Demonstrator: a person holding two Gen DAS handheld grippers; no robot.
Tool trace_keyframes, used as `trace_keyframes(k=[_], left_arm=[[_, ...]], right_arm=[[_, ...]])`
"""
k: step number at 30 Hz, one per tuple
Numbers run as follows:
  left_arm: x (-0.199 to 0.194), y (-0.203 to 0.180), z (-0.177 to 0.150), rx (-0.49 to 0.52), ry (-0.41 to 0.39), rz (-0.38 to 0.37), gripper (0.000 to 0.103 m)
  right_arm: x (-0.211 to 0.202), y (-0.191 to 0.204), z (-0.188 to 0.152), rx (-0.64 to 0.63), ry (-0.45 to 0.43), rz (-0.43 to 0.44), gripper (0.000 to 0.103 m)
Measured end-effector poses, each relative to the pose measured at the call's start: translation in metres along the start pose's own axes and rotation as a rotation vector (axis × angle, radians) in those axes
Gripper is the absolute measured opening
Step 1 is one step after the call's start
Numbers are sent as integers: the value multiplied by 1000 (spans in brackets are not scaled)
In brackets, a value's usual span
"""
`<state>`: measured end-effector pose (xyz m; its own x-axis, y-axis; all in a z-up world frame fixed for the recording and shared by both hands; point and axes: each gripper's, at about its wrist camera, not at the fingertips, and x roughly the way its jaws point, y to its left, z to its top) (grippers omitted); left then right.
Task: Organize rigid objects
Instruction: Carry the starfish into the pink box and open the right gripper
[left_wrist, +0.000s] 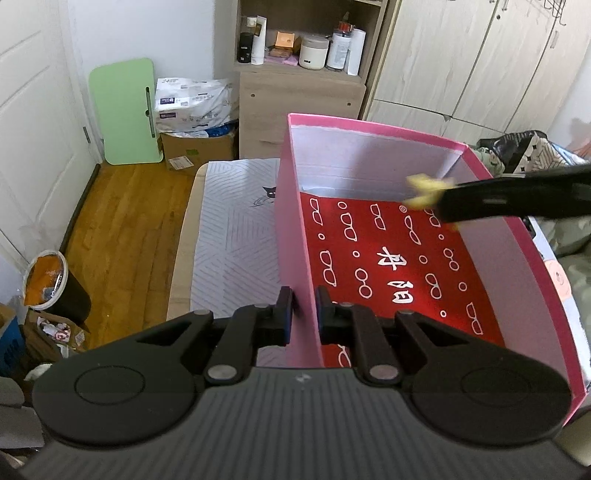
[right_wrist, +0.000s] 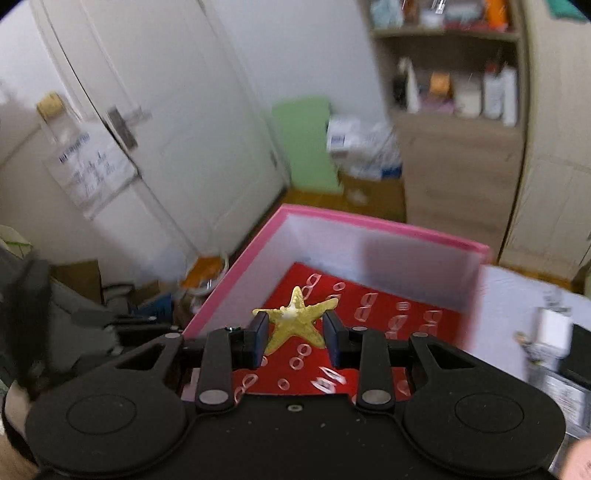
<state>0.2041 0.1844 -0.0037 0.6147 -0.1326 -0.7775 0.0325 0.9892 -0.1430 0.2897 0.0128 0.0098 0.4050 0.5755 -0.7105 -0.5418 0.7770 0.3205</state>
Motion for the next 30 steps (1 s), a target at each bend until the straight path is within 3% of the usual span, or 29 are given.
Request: trace_keyframes(k=[7,15,24,30], left_arm=[[-4,4,-9,-43,-9,-36,14],[-4,3,-11,-45,-8,-40,14],[-4,3,-11,-76,-13,-33,14],[-5,5,-12,-93,-9,-33,14]], right_arm=[[75,2,13,64,169,-1,37],[100,3,1,95,203,-57,40],[12,-11,1,103,36,14,47],[-58,-31,-28,110,-83,21,48]])
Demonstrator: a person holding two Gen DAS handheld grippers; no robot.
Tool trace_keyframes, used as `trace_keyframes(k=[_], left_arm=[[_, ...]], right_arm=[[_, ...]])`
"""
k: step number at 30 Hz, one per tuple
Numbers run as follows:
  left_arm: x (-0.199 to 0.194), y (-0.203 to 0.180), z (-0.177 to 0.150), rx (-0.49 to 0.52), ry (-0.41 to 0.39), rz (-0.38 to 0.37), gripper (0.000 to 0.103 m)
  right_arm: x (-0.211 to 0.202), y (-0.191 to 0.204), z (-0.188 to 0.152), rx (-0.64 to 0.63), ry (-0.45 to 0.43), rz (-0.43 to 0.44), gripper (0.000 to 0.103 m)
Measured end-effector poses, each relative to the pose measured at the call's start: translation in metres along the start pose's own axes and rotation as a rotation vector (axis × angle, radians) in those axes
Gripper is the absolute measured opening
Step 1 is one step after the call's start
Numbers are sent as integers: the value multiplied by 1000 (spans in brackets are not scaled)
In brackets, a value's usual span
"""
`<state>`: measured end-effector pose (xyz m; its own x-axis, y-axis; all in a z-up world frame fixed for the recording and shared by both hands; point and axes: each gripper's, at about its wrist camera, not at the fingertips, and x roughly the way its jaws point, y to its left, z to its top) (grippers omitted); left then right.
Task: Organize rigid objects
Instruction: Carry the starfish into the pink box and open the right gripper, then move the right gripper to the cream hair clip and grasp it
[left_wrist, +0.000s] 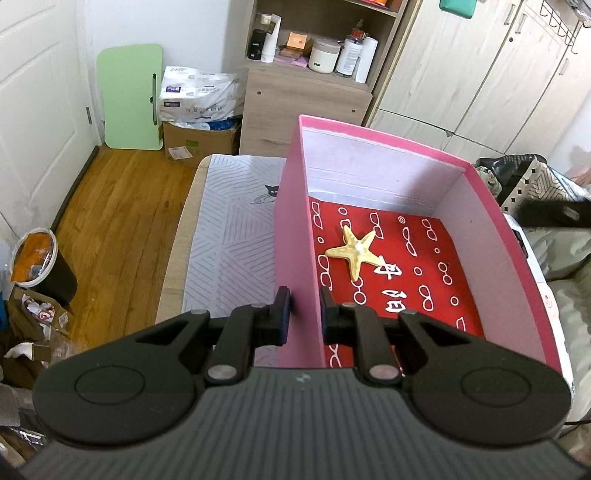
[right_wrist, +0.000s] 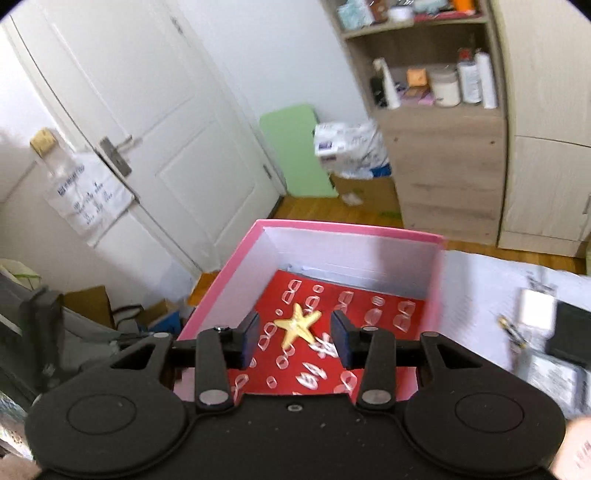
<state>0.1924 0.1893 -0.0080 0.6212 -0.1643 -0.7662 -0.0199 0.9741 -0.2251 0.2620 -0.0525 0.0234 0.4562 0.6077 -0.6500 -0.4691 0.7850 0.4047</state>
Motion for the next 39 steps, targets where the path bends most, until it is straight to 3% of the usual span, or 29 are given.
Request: trace_keyframes(k=[5,9,18,22,24,27,31,36,39], left_arm=[[0,3,0,-19,1,-6,14],[1,2,1,-31,4,-2,14],[1,2,2,-55,9,1,14],[2,-1,3,-26,14,12,14],[1,-2,2,-15,13,15,14],[-1,-1,2,-21,11,8,14],[-3,-1,2,-27,11,4,14],[-5,-4,3,-19,14,16,13],[-5,-3,3,-22,18,12,13]], right_arm=[[-43,-31,-25,71,-13,-10,48],[-66,-51,-49,89,-38,-125,49],[-64,-85,-101,100,-40,-262,56],[-47,-80,-108,-14,-10,-308,64],[-37,-74,-109,-129,15,-333,70],[-16,-67,-114,-332,76,-390,71],[-1,-64,-114,-500,114,-386,79],[12,-72,-108,-577,141,-413,79],[16,-77,-103,-579,150,-373,79]])
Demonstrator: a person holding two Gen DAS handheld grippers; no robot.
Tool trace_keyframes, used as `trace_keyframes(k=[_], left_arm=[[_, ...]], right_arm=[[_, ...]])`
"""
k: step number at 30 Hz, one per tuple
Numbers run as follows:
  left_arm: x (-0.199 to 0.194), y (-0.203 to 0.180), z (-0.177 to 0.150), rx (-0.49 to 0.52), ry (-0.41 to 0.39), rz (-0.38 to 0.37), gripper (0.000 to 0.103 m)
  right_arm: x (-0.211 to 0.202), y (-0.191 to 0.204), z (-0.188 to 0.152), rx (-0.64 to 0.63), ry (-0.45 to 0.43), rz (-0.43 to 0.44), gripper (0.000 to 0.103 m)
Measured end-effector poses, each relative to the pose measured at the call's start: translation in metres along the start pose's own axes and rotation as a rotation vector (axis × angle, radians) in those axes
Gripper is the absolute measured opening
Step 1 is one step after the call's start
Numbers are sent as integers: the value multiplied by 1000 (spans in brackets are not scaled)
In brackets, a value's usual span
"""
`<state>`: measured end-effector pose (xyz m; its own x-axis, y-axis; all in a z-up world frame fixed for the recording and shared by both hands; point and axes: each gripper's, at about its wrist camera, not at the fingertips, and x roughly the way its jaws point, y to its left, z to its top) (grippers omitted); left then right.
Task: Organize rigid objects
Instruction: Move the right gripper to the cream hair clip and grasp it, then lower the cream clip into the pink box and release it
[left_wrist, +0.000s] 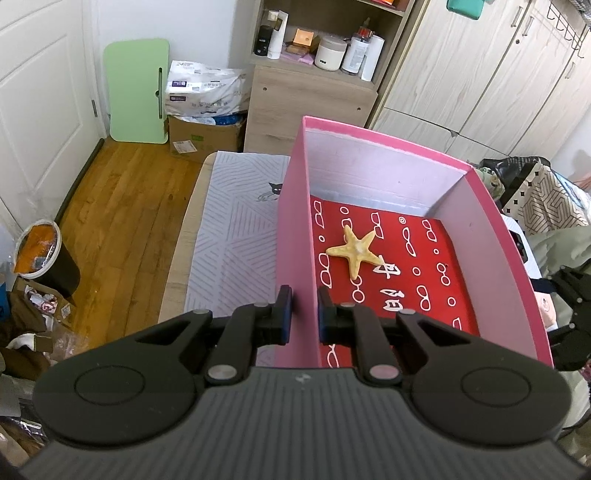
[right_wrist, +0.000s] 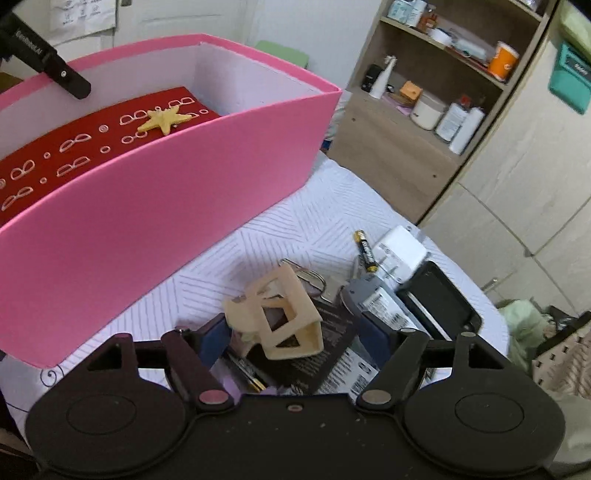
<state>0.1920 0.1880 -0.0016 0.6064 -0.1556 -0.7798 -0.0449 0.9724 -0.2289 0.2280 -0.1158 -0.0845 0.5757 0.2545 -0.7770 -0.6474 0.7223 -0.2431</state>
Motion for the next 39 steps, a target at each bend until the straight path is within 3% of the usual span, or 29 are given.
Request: trace_keyframes(k=[8,9,10,15,22,26,29,32,34,36,39], left_arm=[[0,0,-1,4,1,1,13],[0,0,-1,3,1,0,13],[0,0,-1,1,2,-1,13],[0,1,0,-1,4,-6,13],[0,2,-2,-8,-2,-14,13],[0,4,-2,-35,-2,-31,14],[2,7,0,-66,-2,-44,14],[1,6,-2,-60,-6,-37,14],[2,5,-2,-54,-11,-32,14],[2,3,-2,-42,-19,-25,13],[1,1,-3,-24,-26,-16,13]], right_arm=[[3,-1,1,70,-72,54,73],[6,-3,1,83,-63,61,68],[7,-4,0,96,-55,77,56],[0,-6,-1,147,-75,87,55],[-34,-29,4,381,-194,189,55],[-59,-27,30,408,-294,197,55],[-67,-16,60,411,-363,288,55],[-52,0,93,460,-285,391,55],[-31,7,111,572,-186,450,55],[-13,13,120,643,-146,544,55],[14,28,132,670,-69,597,55]])
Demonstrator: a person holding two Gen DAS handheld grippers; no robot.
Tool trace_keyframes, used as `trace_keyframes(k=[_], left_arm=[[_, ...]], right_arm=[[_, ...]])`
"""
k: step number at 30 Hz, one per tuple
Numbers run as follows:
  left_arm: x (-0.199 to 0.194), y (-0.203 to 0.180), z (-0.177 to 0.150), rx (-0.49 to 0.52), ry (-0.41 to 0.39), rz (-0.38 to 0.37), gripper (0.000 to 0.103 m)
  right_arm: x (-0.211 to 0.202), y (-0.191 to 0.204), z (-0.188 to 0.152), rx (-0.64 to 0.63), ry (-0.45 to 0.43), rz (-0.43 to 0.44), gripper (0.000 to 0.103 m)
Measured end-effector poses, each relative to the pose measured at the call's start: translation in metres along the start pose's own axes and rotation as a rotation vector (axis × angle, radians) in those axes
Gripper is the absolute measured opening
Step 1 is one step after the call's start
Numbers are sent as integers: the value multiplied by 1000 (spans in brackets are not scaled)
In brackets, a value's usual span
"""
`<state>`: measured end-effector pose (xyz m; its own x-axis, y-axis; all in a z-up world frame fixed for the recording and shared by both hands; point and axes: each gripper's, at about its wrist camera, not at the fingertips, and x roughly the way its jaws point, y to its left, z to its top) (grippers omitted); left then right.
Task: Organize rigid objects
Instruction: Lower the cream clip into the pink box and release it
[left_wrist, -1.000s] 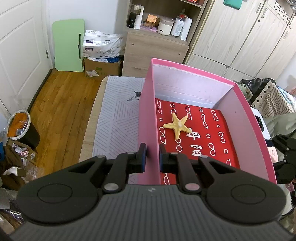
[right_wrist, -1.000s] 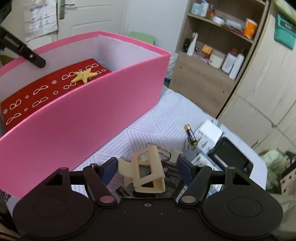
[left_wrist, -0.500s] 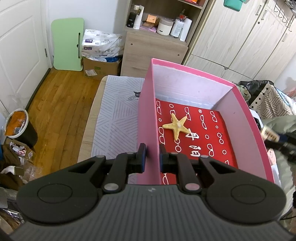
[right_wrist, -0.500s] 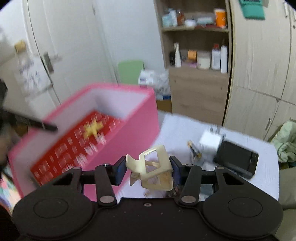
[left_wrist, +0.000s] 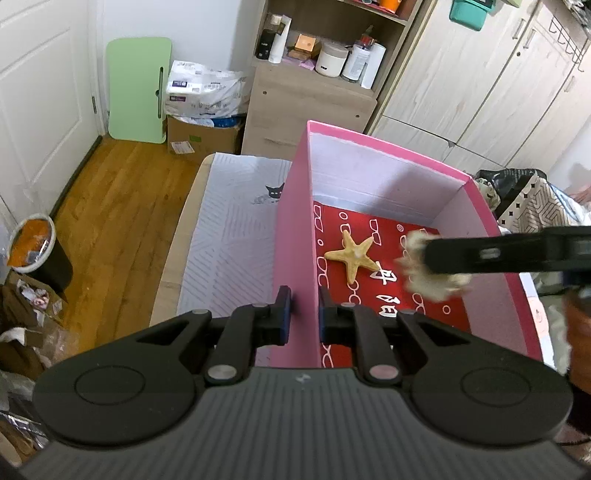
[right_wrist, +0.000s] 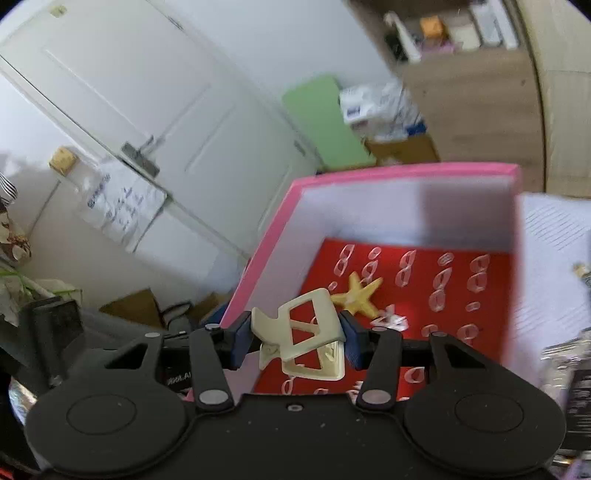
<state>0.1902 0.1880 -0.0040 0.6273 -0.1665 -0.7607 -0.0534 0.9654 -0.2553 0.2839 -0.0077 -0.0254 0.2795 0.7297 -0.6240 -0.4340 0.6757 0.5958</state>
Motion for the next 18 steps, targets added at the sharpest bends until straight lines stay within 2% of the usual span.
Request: trace_keyframes(k=[4,7,13,15,18], left_arm=[[-2,-3,-1,34,-10,11,12],[-5,-7,-2,46,-16,11,12],[-11,-10,-3,77,-29,18,11],[-12,-12,-3,87,-30,22,11],[-12,-15,-3,99,-37,38,11]], right_arm=[[29,8,-8,-27,50,-75,55],[45,2,-5,-15,85,-98,55],[51,3,-9,-11,107,-125,55],[53,3,-7,6,106,-135,63],[43,0,-8,31,84,-122,64]])
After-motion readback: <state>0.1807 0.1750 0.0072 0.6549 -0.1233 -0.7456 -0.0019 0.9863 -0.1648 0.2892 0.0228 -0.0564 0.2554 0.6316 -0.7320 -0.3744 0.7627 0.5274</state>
